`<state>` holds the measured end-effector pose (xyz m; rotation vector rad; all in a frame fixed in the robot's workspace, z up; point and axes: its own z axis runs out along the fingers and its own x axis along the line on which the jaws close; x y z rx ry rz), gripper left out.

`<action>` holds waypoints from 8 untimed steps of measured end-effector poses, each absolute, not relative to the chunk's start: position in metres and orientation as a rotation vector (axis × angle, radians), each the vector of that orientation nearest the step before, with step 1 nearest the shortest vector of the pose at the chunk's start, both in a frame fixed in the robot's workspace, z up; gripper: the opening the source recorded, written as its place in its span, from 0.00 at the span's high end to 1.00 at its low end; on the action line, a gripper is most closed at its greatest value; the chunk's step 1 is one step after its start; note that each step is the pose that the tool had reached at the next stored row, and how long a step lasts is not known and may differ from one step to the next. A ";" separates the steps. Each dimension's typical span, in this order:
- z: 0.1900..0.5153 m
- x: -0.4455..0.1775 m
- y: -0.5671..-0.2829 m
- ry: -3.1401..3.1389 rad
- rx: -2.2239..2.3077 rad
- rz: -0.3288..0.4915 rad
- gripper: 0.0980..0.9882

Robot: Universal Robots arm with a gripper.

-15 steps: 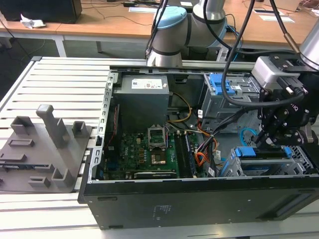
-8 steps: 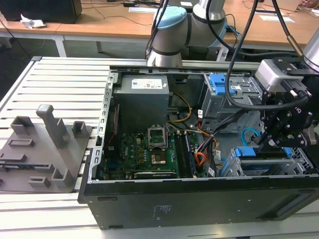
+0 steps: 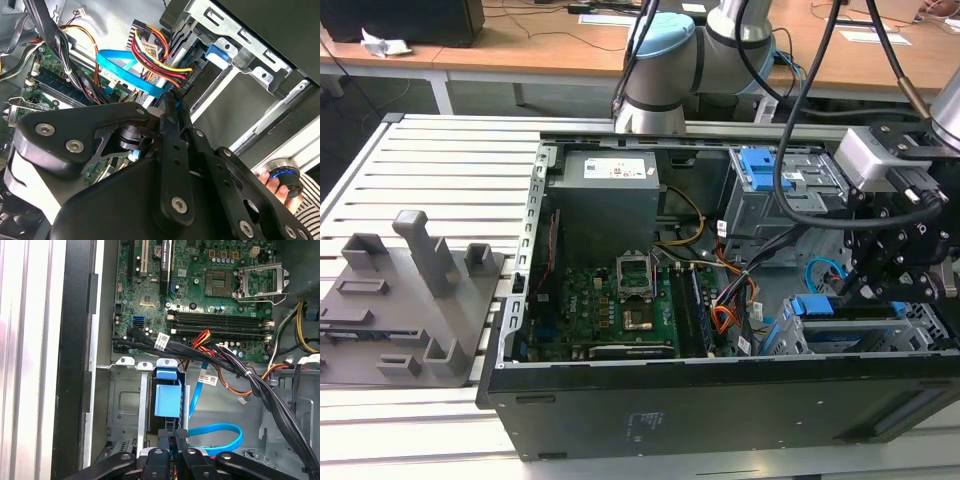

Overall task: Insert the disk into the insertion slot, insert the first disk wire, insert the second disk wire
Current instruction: 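Insert the second disk wire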

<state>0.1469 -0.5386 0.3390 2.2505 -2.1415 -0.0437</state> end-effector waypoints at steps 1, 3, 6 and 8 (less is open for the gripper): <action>0.339 0.147 -0.539 -2.142 2.251 -0.044 0.93; 0.339 0.147 -0.539 -2.142 2.251 -0.044 0.93; 0.339 0.147 -0.539 -2.142 2.251 -0.044 0.85; 0.359 0.147 -0.539 -2.142 2.251 -0.044 0.85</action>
